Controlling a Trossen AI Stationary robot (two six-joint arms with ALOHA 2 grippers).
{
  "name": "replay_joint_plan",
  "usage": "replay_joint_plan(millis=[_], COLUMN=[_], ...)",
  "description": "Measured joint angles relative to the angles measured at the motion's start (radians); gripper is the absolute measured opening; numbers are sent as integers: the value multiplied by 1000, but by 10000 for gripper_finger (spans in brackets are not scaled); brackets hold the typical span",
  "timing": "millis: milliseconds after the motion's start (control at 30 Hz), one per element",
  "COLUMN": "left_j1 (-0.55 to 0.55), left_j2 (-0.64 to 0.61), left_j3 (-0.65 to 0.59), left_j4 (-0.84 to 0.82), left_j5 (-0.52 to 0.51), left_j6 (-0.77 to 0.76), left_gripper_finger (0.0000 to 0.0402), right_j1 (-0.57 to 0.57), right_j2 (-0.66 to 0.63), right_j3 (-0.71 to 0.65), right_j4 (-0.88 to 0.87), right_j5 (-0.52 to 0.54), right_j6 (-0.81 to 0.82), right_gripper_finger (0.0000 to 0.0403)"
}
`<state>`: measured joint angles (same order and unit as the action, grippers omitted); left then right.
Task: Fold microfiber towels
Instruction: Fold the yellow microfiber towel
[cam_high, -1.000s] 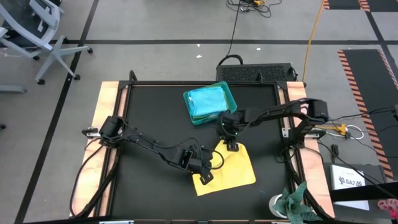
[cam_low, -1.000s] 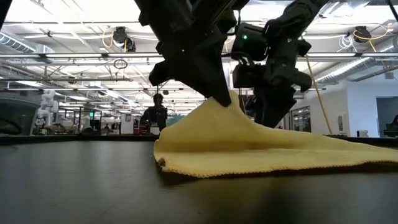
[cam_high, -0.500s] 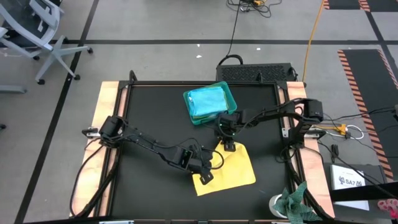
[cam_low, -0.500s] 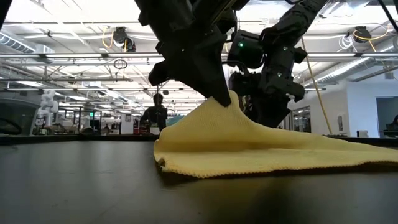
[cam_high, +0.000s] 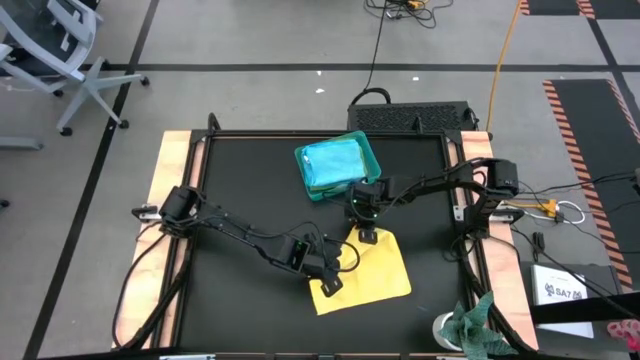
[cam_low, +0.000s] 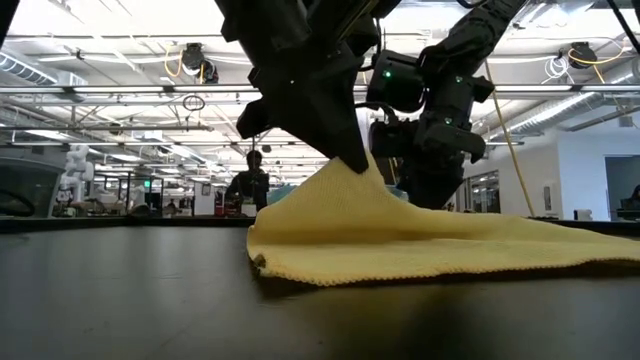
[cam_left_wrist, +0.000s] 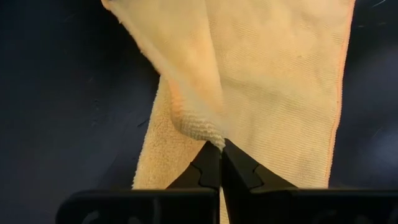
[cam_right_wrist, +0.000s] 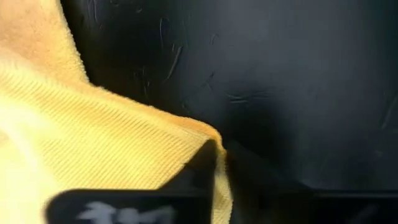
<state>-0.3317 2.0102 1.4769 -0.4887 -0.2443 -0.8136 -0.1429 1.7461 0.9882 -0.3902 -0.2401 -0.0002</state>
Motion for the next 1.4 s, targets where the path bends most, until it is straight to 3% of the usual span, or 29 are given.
replay_joint_plan(millis=[200,433,667,900,1400], left_j1=[2,28,84,101,35], left_j2=[0,0,0,0,-83], left_j3=[0,0,0,0,0], left_j4=[-10,-16,-52,-59,-61], left_j5=[0,0,26,73,78], left_j6=[1,27,103,105,29], left_gripper_finger=[3,3,2,2,1], right_j1=[1,1,51,165,427], right_j2=[-57,-232,-336,-350,-350], right_j3=[-2,-2,-1,-1,-1], right_j4=[-30,-85,-280,-388,-359], right_j5=[0,39,140,138,133], right_j6=[19,51,95,184,437], right_gripper_finger=[3,1,1,1,0])
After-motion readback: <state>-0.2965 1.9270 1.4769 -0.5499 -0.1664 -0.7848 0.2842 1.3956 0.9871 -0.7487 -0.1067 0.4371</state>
